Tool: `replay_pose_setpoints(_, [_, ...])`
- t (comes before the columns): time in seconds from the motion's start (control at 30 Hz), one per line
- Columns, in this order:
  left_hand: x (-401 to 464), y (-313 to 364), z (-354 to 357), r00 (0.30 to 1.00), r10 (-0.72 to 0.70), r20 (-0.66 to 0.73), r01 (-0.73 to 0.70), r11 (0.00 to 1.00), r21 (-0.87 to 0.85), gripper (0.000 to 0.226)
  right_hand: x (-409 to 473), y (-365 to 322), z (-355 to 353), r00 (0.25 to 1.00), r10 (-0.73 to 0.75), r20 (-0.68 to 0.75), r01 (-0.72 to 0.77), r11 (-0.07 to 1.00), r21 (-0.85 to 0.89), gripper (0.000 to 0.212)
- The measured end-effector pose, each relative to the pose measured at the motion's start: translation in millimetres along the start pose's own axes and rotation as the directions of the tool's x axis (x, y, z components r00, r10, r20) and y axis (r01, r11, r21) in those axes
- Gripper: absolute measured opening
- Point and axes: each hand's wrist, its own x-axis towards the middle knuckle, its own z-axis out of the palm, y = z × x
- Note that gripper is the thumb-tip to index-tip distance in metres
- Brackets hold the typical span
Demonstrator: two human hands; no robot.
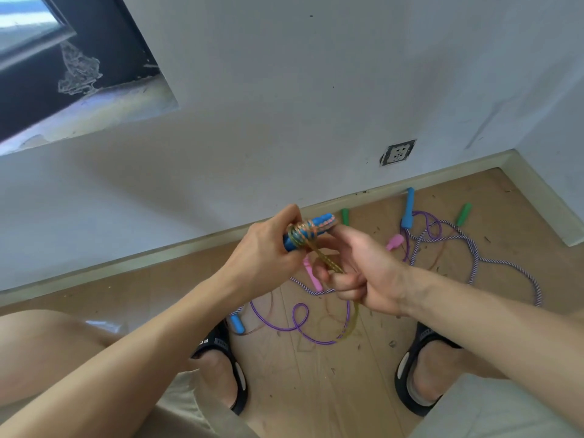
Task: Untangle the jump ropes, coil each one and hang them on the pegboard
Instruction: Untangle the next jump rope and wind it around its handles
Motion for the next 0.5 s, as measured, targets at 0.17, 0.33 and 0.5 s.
replay_pose_setpoints(0.17, [0, -4, 6, 1.0, 0.01, 0.026, -0.014, 0.989, 0.149, 0.025, -3, -1, -5, 0.999, -0.034, 0.034, 0.027, 0.982, 0.189, 0.041])
replay_pose_setpoints(0.33, [3, -9, 12, 0.999, -0.032, 0.041, 0.022, 0.975, 0.22, 0.023, -4, -5, 1, 0.999, -0.053, -0.009, 0.053, 0.998, -0.018, 0.045])
replay_pose_setpoints(0.5, [2, -5, 18, 0.997, -0.048, 0.061, 0.028, 0.956, 0.291, 0.026, 0, 4, 0, 0.972, -0.134, -0.194, 0.103, 0.981, -0.163, 0.048])
